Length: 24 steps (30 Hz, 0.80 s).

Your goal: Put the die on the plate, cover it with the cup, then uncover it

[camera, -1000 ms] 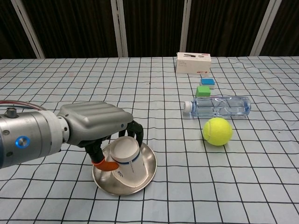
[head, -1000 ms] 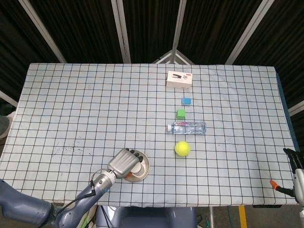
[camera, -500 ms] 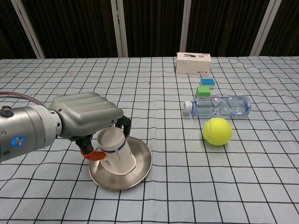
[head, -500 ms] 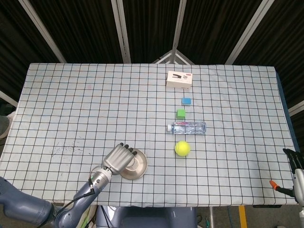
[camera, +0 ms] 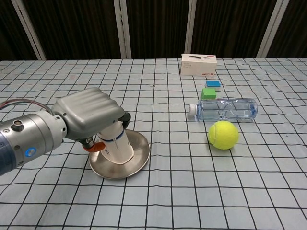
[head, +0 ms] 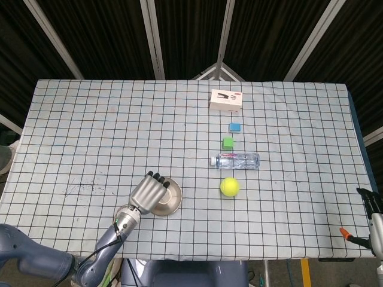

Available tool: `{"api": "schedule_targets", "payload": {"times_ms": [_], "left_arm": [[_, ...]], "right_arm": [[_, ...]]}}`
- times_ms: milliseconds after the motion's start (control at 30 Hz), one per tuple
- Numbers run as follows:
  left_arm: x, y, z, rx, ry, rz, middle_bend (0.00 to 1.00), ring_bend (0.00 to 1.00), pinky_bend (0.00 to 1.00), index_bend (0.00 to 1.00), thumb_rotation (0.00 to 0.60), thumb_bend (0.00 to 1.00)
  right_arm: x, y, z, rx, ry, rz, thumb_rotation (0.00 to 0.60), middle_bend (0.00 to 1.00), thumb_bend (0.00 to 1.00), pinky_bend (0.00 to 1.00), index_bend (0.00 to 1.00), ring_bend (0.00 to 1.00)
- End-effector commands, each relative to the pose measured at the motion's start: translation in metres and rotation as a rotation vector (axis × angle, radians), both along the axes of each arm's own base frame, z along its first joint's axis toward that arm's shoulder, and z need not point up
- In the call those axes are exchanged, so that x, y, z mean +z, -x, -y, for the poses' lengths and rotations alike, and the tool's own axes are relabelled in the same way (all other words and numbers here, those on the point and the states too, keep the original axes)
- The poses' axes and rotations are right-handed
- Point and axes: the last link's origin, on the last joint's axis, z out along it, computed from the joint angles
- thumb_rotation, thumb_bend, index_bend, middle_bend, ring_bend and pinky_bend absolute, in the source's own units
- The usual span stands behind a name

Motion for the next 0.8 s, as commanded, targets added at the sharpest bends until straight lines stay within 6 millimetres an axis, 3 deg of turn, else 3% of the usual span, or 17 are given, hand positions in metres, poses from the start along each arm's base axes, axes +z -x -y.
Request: {"api": "schedule_targets", "payload": {"times_ms": [33,567,800], "left_arm": [[-0.001,0.002,-0.004,-0.003,-0.021,0.007,0.42,0.33,0.4,0.46,0.6,0.47],[-0.01,0.008,-0.048,0.012,-0.092,0.031,0.42,0.33,0.4,0.46,0.6,0.47],[-0.024,0.002,-0.046,-0.036,-0.035,0.095,0.42,0.33,0.4,0.46,0.6,0.47]], "right_arm": [[0.0,0.0,0.0,-0.001,0.0,-0.001,0.6,0.14,0.13,0.03,0.12,0.1],[-0.003,0.001,0.0,-0.01,-0.018,-0.001,0.6,0.14,0.13,0.03,0.12,0.1],[-0.004,0.002,0.0,-0.019,-0.024,-0.001,0.6,0.14,0.13,0.03,0.12,0.1]]}}
